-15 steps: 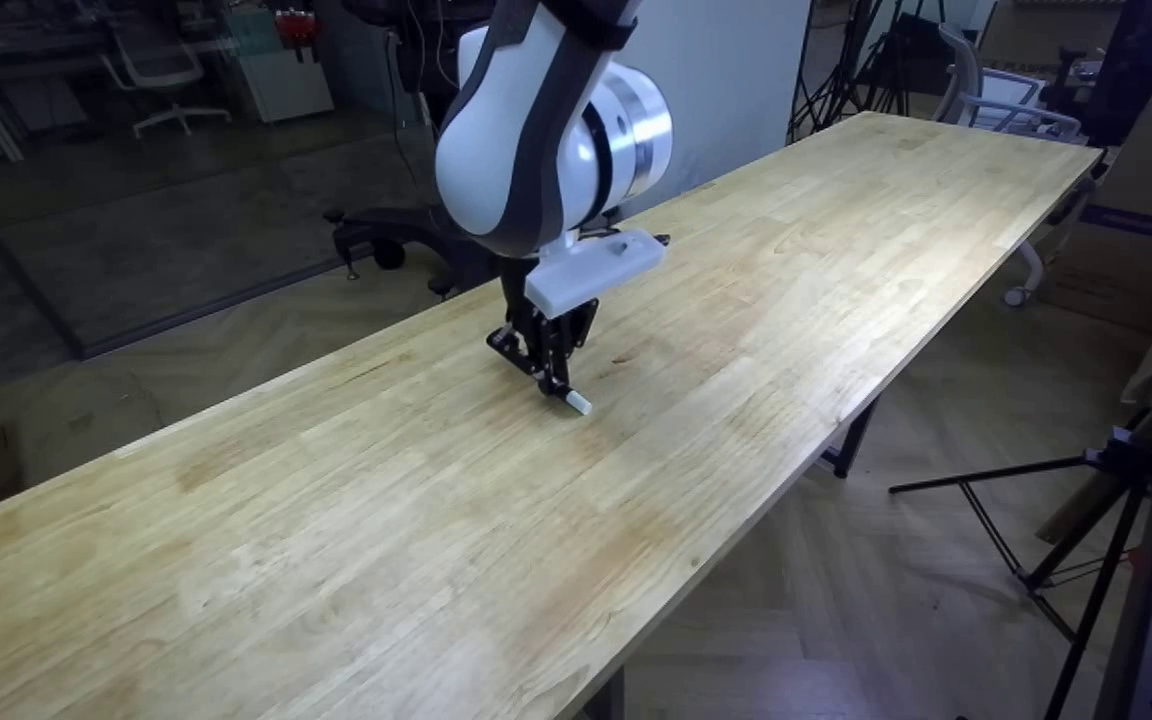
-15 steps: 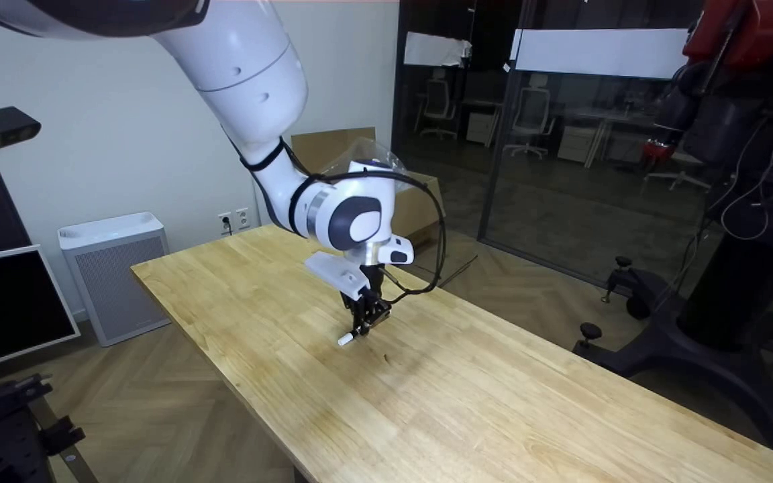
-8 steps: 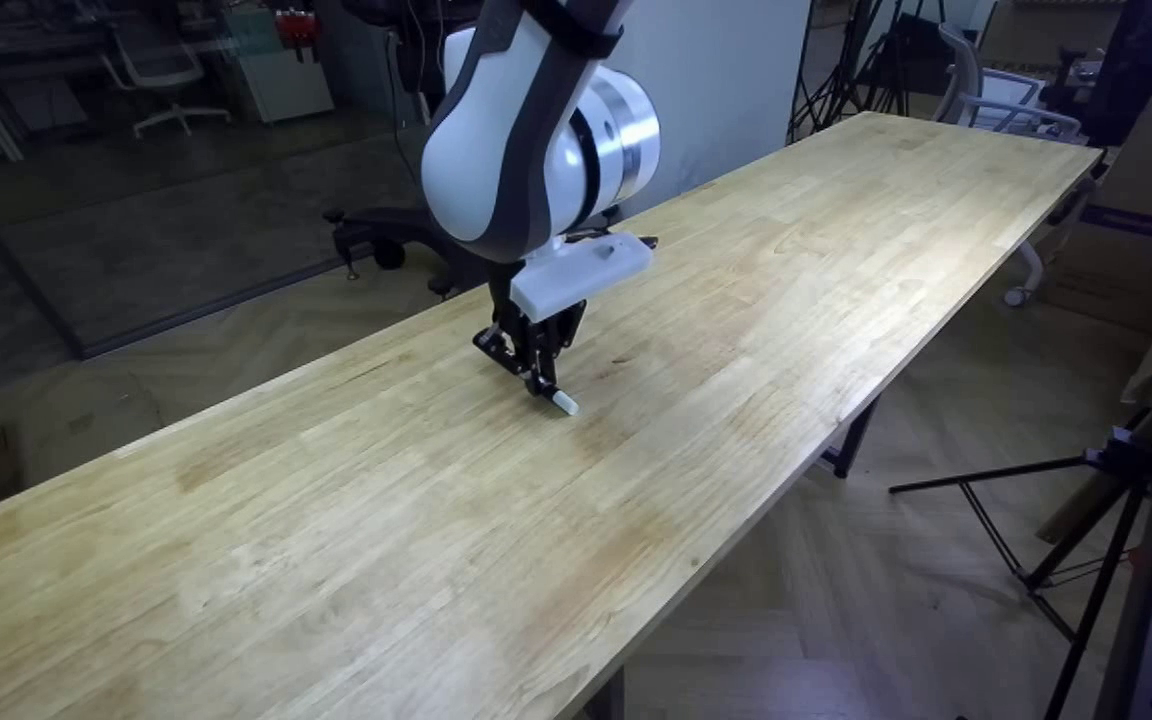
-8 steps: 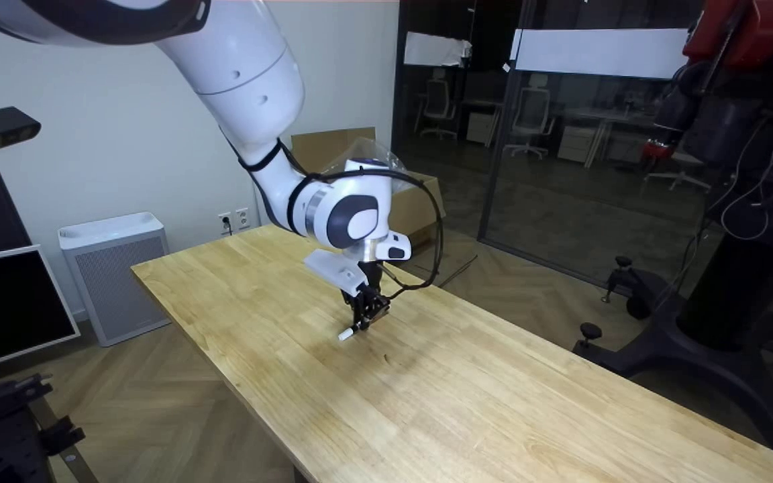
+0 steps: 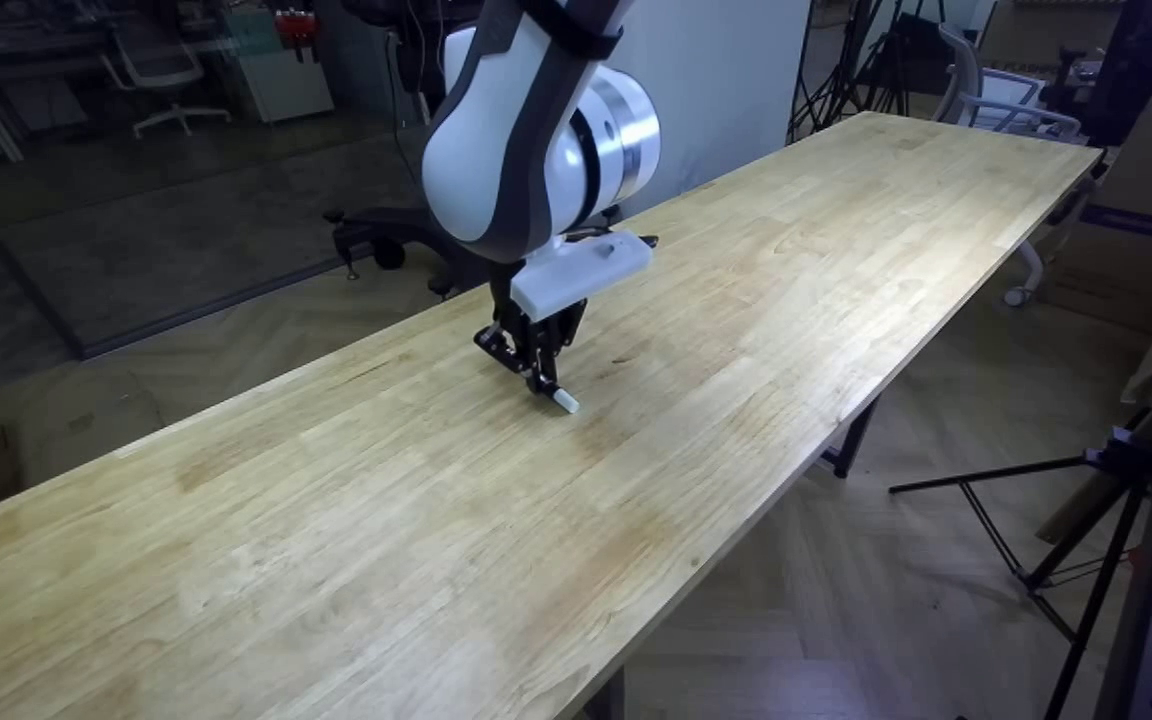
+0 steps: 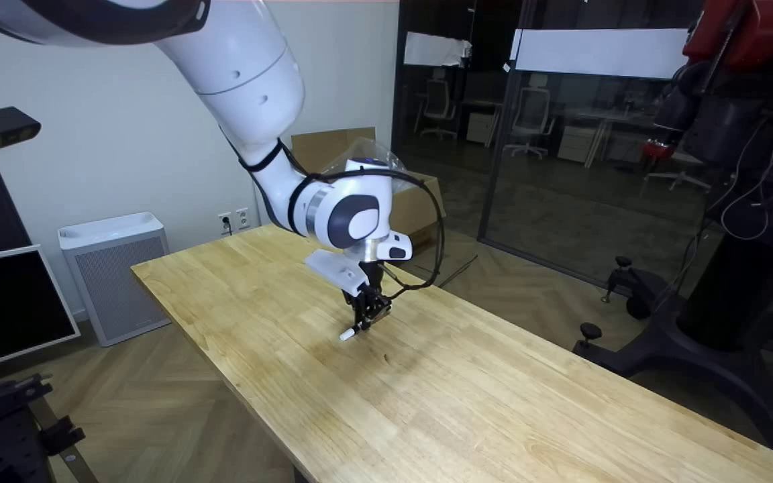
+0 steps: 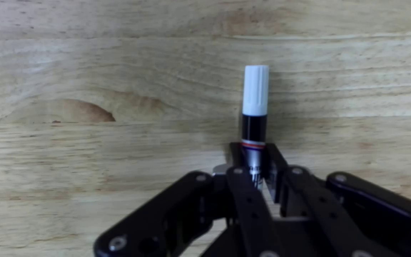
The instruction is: Move the marker to the left
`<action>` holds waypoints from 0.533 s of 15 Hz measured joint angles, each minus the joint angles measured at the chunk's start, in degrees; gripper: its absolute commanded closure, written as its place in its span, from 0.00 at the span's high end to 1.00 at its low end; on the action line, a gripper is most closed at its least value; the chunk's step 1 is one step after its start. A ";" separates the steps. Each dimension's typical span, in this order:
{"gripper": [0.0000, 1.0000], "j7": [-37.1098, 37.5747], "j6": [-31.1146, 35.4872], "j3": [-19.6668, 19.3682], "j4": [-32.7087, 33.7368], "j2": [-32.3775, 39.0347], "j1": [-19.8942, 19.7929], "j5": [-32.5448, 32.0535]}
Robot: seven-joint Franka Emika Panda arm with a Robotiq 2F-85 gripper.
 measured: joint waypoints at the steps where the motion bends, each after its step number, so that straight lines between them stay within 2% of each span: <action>1: 0.04 0.01 0.00 -0.05 0.02 0.00 0.00 0.00; 2: 0.43 0.04 0.00 -0.08 0.03 0.00 0.00 0.01; 4: 0.48 0.23 0.00 -0.09 0.11 0.00 0.00 0.02; 8: 0.76 0.95 -0.06 -0.13 0.43 -0.01 0.00 0.02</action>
